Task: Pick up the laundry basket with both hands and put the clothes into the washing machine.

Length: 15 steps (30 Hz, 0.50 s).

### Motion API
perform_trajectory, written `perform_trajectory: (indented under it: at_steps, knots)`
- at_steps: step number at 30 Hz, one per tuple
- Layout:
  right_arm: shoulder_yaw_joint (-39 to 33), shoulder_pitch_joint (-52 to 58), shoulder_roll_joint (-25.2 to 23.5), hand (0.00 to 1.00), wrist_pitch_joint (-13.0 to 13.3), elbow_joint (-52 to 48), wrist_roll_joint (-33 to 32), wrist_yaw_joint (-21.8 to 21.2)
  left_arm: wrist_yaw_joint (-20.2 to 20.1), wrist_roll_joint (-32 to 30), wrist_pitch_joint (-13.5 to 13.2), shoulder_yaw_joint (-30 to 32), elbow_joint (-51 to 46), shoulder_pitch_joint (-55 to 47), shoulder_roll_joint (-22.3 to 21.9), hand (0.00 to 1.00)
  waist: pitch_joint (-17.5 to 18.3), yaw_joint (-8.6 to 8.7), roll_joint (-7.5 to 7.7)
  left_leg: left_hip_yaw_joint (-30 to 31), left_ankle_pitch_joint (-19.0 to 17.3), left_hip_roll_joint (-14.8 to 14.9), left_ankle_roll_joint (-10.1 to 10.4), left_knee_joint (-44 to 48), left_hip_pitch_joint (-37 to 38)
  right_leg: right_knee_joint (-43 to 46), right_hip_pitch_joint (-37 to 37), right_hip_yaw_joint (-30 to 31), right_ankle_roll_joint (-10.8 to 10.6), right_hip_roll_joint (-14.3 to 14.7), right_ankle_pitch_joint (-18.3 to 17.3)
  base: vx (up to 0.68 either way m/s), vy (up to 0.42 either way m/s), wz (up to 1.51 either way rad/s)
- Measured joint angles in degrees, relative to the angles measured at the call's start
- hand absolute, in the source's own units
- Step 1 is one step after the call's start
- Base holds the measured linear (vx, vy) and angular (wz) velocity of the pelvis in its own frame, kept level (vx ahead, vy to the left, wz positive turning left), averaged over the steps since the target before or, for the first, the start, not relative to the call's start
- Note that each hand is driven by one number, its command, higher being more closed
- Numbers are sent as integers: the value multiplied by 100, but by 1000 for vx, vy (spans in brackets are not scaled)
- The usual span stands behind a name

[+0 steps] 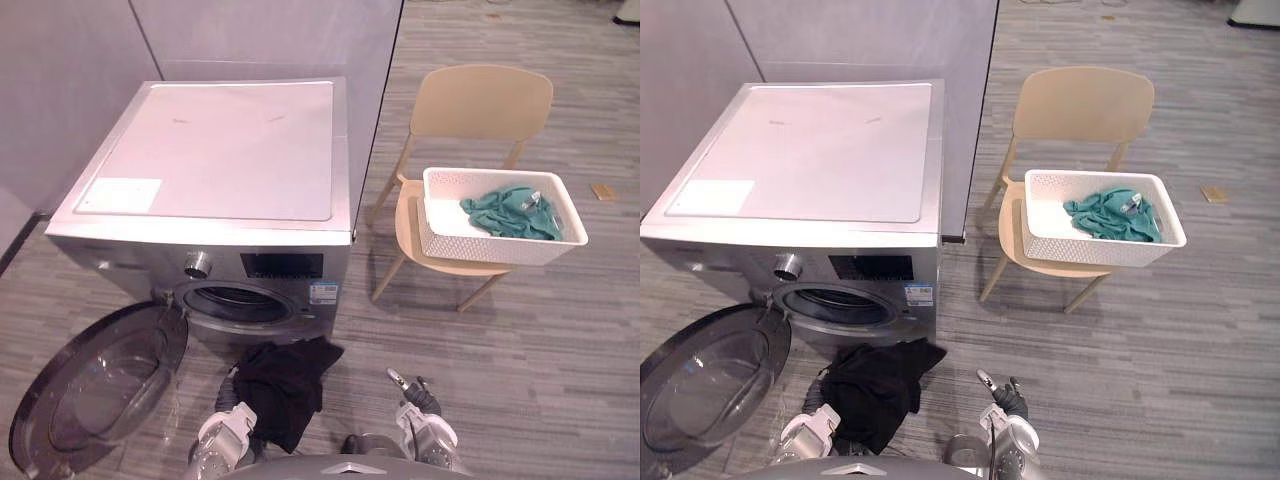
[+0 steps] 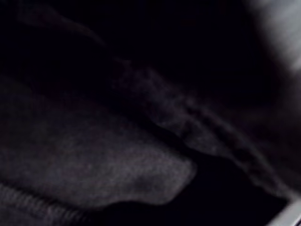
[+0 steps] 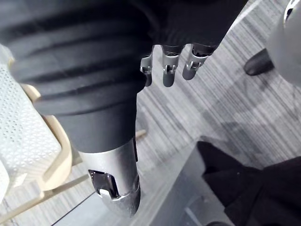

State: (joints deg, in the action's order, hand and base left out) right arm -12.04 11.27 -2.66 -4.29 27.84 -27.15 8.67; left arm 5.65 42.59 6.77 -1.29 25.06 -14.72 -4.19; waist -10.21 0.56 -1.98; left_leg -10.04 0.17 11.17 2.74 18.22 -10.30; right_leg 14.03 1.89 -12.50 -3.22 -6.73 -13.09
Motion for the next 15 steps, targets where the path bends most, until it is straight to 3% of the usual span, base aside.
perform_trajectory:
  at_steps: [1, 2, 3, 4, 7, 10, 13, 15]
  knots:
    - [-8, 44, 20, 0, -48, 13, 61, -2, 23, 1, 0, 65, -4, -18, -10, 100, 21, 19, -94, 66, -205, -13, 399, -173, 181, 109, 5, 72, -178, -66, -109, 287, 379, -28]
    - [-10, 109, 0, 0, -72, 11, 61, -5, 25, 1, -10, 129, -33, 13, -9, 100, -9, 46, -30, 29, -321, -87, 381, -247, 246, 164, -9, 80, -239, -149, -145, 215, 329, -2]
    - [72, 102, -15, 0, -112, 6, 59, -15, 29, 2, -45, 183, -95, 107, 24, 100, -76, 64, 133, -46, -404, -267, 312, -293, 243, 255, -71, 80, -291, -324, -175, 136, 276, -2]
    - [69, 83, -19, 0, -112, -2, 57, -61, 29, 3, -48, 183, -124, 187, 32, 100, -138, -4, 248, -146, -452, -390, 232, -292, 220, 286, -156, 113, -337, -463, -144, 112, 248, -6]
    - [23, 76, -20, 0, -92, -100, 28, -59, 43, 50, -50, 282, -209, 222, 32, 100, -305, -17, 336, -425, -614, -480, 94, -166, 201, 451, -354, 260, -437, -640, -73, 51, 176, -34]
    - [4, 47, -20, 0, -81, -458, -21, -38, 207, 413, -146, 585, -400, 573, 90, 100, -637, 0, 286, -502, -903, -306, 32, 481, -403, 995, -985, 271, -506, -685, -131, -63, 86, -27]
    - [18, -108, -16, 0, -64, -685, -65, 37, 406, 635, -350, 901, -480, 1254, 159, 100, -1075, 15, 303, -420, -1270, -60, -1, 1373, -1238, 1648, -1694, 276, -555, -663, -452, -194, 36, -7]
    - [83, -212, -9, 0, -34, -793, -202, 62, 538, 737, -472, 1031, -498, 1591, 227, 100, -1268, 6, 399, -401, -1464, 51, -9, 1845, -1653, 2141, -2139, 371, -534, -663, -637, -184, 22, -9]
